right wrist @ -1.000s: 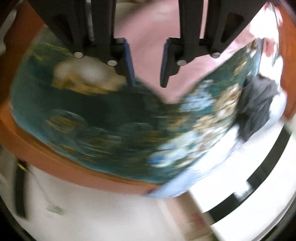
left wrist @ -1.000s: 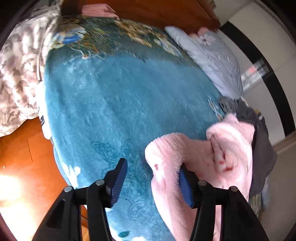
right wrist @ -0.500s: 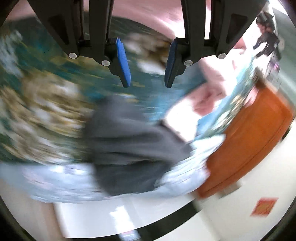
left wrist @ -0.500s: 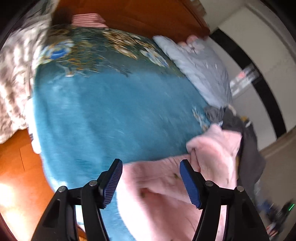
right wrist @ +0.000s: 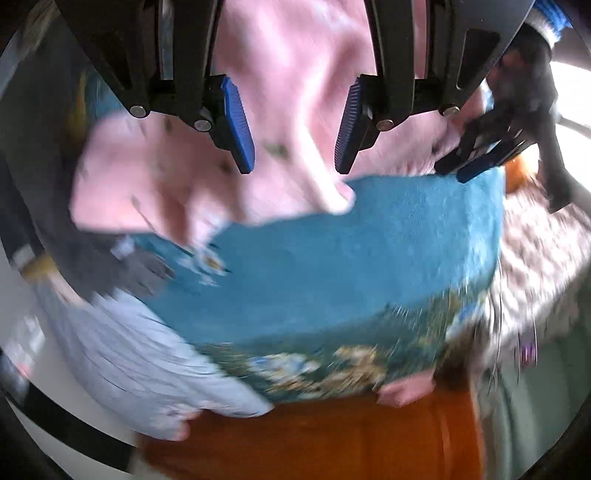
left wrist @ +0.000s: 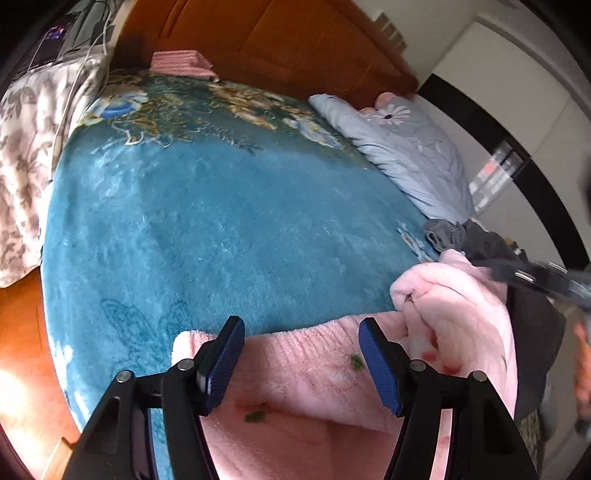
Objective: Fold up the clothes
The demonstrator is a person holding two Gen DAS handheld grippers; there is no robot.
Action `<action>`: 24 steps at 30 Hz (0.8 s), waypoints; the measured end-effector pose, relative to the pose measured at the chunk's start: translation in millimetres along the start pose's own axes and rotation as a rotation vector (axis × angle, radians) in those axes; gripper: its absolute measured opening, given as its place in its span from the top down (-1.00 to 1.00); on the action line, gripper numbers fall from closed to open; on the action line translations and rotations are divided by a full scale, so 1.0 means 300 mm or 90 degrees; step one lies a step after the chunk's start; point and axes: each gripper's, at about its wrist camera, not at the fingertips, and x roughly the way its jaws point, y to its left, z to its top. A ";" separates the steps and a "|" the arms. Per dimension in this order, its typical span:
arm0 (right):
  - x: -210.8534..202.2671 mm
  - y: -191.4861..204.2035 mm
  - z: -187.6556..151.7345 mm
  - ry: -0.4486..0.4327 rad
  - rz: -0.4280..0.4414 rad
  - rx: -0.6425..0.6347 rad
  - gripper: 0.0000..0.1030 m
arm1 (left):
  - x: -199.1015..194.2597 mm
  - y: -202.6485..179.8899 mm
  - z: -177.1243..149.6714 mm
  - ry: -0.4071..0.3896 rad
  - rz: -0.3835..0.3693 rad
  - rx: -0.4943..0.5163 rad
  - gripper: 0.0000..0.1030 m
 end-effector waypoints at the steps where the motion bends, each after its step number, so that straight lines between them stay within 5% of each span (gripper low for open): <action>1: 0.041 0.039 0.025 0.015 -0.012 -0.024 0.10 | -0.005 0.009 0.002 -0.002 -0.011 -0.008 -0.33; 10: 0.327 0.160 0.040 0.166 -0.155 -0.181 0.10 | -0.036 0.085 0.023 -0.017 -0.052 -0.062 -0.33; 13: 0.309 0.107 0.022 0.168 -0.185 -0.134 0.54 | -0.041 0.078 0.019 -0.018 -0.053 -0.056 -0.33; 15: 0.246 0.063 0.016 0.140 -0.194 -0.101 0.70 | -0.045 0.068 0.014 -0.018 -0.051 -0.046 -0.33; 21: -0.125 -0.160 -0.067 -0.018 -0.173 0.079 0.78 | -0.067 0.049 -0.006 -0.019 -0.056 -0.022 -0.33; 24: -0.391 -0.270 -0.236 -0.114 -0.162 0.179 0.78 | -0.075 0.044 -0.012 -0.019 -0.057 -0.015 -0.33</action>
